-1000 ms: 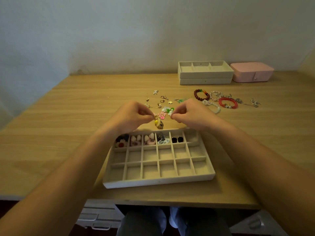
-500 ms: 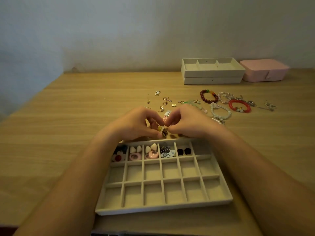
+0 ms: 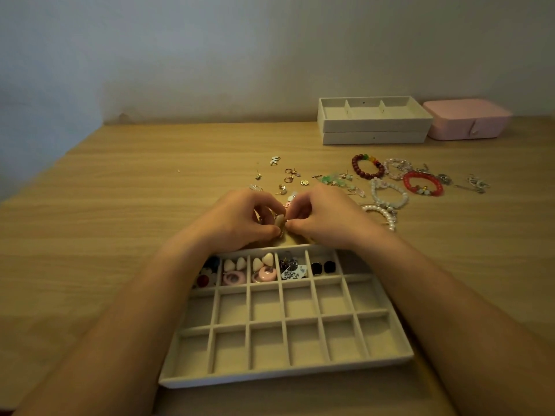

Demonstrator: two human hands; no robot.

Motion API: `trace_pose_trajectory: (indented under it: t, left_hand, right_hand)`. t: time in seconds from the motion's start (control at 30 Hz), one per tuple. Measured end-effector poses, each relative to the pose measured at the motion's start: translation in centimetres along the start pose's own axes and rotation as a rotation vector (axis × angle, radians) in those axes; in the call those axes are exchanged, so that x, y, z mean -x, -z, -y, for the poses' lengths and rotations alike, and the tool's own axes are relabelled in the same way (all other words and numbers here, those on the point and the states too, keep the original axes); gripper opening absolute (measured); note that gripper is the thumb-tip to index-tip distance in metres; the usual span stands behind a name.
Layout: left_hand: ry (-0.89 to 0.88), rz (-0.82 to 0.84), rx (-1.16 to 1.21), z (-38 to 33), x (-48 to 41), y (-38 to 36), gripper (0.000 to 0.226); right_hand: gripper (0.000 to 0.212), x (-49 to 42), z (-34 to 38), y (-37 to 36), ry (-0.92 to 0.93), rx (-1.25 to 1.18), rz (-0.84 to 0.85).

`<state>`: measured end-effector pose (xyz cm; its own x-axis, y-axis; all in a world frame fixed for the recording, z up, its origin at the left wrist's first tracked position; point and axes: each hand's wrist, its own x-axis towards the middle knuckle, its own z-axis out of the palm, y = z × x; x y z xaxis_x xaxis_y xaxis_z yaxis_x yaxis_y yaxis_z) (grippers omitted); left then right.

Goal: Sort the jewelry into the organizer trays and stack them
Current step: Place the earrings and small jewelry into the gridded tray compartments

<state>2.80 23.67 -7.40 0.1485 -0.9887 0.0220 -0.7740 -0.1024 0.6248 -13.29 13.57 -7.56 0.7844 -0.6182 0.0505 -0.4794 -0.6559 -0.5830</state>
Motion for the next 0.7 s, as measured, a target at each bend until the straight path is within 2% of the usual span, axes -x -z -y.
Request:
trace_pose_trajectory:
  t: [0.2, 0.37, 0.57, 0.7]
  left_hand:
    - [0.022, -0.054, -0.019, 0.2, 0.2, 0.0, 0.032]
    - [0.023, -0.105, 0.02, 0.4, 0.6, 0.2, 0.035]
    - [-0.111, -0.253, 0.097, -0.8, 1.4, 0.4, 0.023]
    - [-0.2, -0.316, 0.186, -1.3, 1.4, 0.5, 0.025]
  right_hand:
    - [0.012, 0.4, -0.4, 1.0, -0.064, -0.229, -0.137]
    - [0.01, 0.9, -0.4, 1.6, -0.046, -0.411, -0.122]
    - [0.003, 0.7, -0.4, 1.5, 0.093, -0.321, -0.156]
    - [0.013, 0.8, -0.2, 1.4, 0.131, -0.321, -0.129]
